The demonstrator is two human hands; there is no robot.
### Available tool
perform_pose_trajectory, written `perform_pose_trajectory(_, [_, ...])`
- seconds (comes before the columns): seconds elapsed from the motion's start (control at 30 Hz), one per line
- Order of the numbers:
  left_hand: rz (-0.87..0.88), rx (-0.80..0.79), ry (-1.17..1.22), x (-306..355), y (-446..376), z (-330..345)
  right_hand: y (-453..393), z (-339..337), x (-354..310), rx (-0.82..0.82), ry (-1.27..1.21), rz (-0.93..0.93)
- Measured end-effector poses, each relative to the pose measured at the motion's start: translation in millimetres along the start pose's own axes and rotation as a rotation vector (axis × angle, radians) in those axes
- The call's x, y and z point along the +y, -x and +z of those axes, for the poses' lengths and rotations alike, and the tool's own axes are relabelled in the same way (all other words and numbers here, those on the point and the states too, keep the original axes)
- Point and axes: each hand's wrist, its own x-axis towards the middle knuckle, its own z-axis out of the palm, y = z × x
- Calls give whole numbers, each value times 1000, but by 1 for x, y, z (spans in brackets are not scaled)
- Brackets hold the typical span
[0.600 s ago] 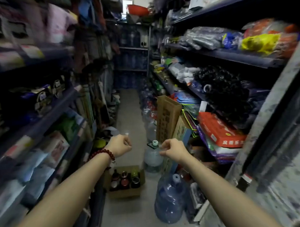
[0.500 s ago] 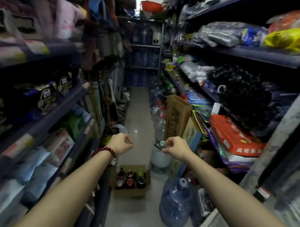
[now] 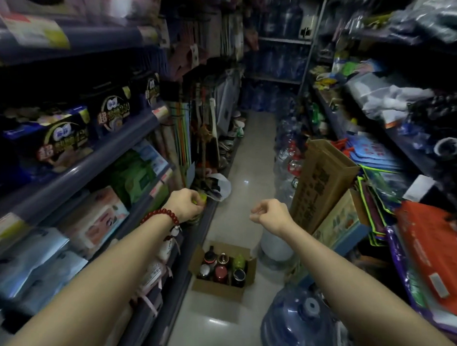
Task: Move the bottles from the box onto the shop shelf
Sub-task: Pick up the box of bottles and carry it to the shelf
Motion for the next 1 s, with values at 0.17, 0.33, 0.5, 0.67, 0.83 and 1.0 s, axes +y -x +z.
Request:
perform_pose_trajectory(0.17, [-16,-21,7,-21,-61,5,-52,29,4,8,-10,74])
perform_pose_trajectory(0.33, [32,-57,-17,-31,-131,14,-104,45,8,61,-14,143])
perform_pose_trajectory(0.5, [42,-125,-29,-31,-176,33,-129,54,25,49,-19,196])
perform_pose_trajectory(0.67, [57,-190,-38,-26,-211,59,-155,61,56,36,-25,231])
perform_pose_trajectory(0.83, [37,-202,-30,-26,-240,82,-193,62,82,-30,-21,207])
perform_pose_trajectory(1.0, [-19,-223,-27,-49,-259,118,-218,85,119,-87,3,244])
